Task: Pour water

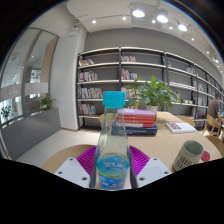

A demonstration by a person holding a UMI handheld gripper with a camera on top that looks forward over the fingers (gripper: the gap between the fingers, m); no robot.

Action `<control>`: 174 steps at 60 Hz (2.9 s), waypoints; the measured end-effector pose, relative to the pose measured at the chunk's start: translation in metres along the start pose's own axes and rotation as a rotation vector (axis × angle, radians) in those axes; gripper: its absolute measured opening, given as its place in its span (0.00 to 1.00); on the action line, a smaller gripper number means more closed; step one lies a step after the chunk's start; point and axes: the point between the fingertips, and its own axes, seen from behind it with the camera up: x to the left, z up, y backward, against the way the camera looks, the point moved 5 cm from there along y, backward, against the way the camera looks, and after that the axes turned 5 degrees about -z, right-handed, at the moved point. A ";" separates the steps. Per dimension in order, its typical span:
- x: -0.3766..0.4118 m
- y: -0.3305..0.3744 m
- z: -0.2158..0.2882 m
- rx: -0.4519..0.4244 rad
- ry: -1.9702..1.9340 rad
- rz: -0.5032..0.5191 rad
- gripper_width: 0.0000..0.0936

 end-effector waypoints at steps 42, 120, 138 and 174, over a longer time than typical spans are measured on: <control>-0.084 -0.007 0.066 0.027 -0.824 0.113 0.40; -0.230 0.001 0.169 -0.010 -0.932 0.014 0.45; -0.331 0.017 0.169 -0.076 -0.235 -0.182 0.46; -0.422 -0.018 0.007 0.147 -0.006 -0.296 0.47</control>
